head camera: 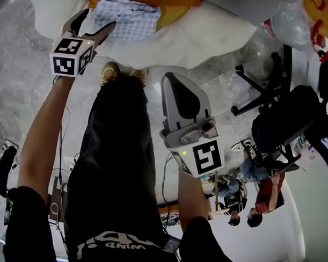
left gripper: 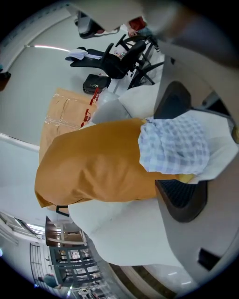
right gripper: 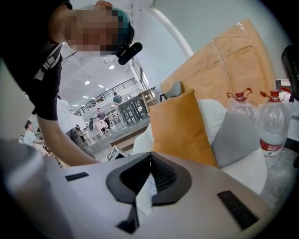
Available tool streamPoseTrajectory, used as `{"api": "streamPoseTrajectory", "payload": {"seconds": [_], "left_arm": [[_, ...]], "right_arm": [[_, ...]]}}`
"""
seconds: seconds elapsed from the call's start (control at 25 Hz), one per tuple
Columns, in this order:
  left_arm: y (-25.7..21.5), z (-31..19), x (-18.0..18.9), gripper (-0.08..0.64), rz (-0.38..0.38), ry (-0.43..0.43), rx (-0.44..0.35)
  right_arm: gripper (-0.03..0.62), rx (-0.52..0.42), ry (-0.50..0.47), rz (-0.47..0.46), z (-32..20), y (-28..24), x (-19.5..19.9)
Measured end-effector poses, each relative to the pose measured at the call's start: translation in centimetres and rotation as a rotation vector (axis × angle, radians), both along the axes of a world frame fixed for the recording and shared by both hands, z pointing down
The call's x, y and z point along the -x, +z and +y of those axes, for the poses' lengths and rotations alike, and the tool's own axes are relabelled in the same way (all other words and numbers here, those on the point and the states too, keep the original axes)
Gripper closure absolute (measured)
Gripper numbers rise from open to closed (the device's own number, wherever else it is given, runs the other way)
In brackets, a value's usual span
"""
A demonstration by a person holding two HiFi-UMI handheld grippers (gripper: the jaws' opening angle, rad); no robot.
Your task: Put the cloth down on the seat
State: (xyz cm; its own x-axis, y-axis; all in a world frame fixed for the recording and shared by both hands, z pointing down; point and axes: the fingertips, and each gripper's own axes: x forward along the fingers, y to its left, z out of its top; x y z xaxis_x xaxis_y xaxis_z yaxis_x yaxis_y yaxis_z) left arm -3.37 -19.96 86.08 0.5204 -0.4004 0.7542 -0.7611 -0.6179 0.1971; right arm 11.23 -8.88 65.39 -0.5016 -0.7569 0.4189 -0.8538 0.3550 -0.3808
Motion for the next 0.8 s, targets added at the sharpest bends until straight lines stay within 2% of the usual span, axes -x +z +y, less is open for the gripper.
{"api": "streamPoseTrajectory", "payload": {"seconds": [0.08, 0.12, 0.16, 0.2, 0.32, 0.44, 0.6, 0.8], "left_arm": [[-0.6, 0.4, 0.0, 0.172, 0.013, 0.007, 0.019], [-1.1, 0.6, -0.1, 0.206, 0.018, 0.016, 0.023], [-1.7, 0.7, -0.2, 0.300, 0.022, 0.027, 0.016], [-2.3, 0.8, -0.3, 0.361, 0.024, 0.039, 0.001], [-4.2, 1.2, -0.3, 0.480, 0.022, 0.071, -0.029], [-6.4, 1.9, -0.2, 0.551, 0.022, 0.093, -0.015], [-11.1, 2.3, -0.8, 0.554, 0.117, 0.096, -0.016], [-18.7, 3.6, -1.2, 0.554, 0.149, 0.169, -0.047]], "right_arm": [[0.571, -0.003, -0.004, 0.000, 0.1, -0.4, 0.4], [0.571, -0.004, -0.006, 0.001, 0.2, -0.7, 0.5], [0.571, -0.004, -0.008, 0.003, 0.2, -0.9, 0.6], [0.571, -0.004, -0.010, 0.005, 0.3, -1.2, 0.8], [0.571, -0.008, -0.014, 0.006, 0.3, -2.6, 1.3], [0.572, -0.018, -0.025, 0.007, 0.2, -4.2, 1.9], [0.571, -0.035, -0.039, 0.007, -0.1, -6.8, 2.5], [0.571, -0.044, -0.055, 0.008, 0.3, -11.5, 3.1]]}}
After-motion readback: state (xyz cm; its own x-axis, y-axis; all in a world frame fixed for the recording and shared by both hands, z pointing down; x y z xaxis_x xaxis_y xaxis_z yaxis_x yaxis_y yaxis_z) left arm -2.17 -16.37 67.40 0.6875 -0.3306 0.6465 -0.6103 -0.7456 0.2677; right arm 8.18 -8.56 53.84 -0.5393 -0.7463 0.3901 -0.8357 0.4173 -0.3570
